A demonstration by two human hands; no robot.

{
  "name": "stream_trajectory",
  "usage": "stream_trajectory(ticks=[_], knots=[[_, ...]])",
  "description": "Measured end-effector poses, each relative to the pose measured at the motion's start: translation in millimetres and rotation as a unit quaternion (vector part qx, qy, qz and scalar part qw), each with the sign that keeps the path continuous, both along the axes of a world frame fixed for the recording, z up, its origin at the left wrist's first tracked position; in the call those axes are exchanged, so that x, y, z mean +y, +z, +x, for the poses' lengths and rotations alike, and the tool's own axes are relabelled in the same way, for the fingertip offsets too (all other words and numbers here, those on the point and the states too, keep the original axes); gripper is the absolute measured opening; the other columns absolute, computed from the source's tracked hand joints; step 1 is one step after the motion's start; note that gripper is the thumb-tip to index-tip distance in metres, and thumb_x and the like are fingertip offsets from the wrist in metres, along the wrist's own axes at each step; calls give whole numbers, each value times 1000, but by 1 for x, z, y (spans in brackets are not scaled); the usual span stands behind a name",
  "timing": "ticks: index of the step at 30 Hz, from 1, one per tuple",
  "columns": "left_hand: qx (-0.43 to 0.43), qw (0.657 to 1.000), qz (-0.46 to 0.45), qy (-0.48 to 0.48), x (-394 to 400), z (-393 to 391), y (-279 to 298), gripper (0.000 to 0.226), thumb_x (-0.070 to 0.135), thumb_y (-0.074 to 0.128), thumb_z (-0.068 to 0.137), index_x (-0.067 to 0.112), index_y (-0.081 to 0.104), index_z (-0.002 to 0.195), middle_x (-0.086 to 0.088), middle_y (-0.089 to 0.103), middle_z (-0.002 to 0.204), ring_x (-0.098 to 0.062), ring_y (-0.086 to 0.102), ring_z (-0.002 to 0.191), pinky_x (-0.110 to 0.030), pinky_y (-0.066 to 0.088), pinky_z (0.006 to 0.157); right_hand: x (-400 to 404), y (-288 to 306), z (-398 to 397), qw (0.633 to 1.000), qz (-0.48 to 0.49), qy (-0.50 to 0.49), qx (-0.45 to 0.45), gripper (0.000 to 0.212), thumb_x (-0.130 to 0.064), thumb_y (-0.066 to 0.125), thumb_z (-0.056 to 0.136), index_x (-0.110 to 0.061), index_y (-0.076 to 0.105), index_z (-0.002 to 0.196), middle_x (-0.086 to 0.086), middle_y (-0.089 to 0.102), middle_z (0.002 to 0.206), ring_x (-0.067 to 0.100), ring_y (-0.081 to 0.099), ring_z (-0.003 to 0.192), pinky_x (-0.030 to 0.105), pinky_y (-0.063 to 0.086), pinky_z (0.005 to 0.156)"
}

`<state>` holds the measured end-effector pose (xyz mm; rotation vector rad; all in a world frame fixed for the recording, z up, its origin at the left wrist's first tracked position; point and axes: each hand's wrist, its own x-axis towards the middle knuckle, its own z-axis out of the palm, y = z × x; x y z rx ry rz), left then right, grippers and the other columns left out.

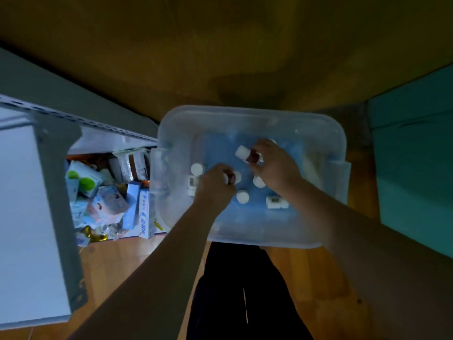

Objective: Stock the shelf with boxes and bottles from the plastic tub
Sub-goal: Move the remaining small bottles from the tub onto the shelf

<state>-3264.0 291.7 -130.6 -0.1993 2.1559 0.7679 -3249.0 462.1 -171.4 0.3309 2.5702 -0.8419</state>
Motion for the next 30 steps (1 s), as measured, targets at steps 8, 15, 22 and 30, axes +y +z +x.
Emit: stream_trajectory(ticks=[8,15,22,30], knots=[[28,984,59,163,-20,7,113,37,11,79,80,12,64,113,-7,64,105,-29,62,98,-34,51,82,16,112,29,989,-127,-54,52,15,-19,70,90,-17,55,93,1,57,97,18,55,96,22,35,80],[78,943,146,289,-22,36,245,33,23,83,70,26,68,99,-3,70,105,-20,68,93,-27,59,76,16,262,39,962,-228,-84,121,22,-23,67,93,-21,58,113,-7,55,109,4,54,100,5,38,78],[193,867,281,364,-36,66,395,30,21,75,86,22,66,114,-6,72,110,-22,71,100,-36,59,86,-16,415,39,925,-292,-37,242,34,-27,69,91,-31,55,122,-19,53,122,6,56,116,30,53,96],[317,754,401,414,-110,105,544,27,5,62,94,11,63,120,-14,72,110,-26,72,98,-33,59,85,-110,563,52,866,-332,78,365,44,-26,69,91,-41,46,125,-20,52,126,0,52,119,25,48,99]])
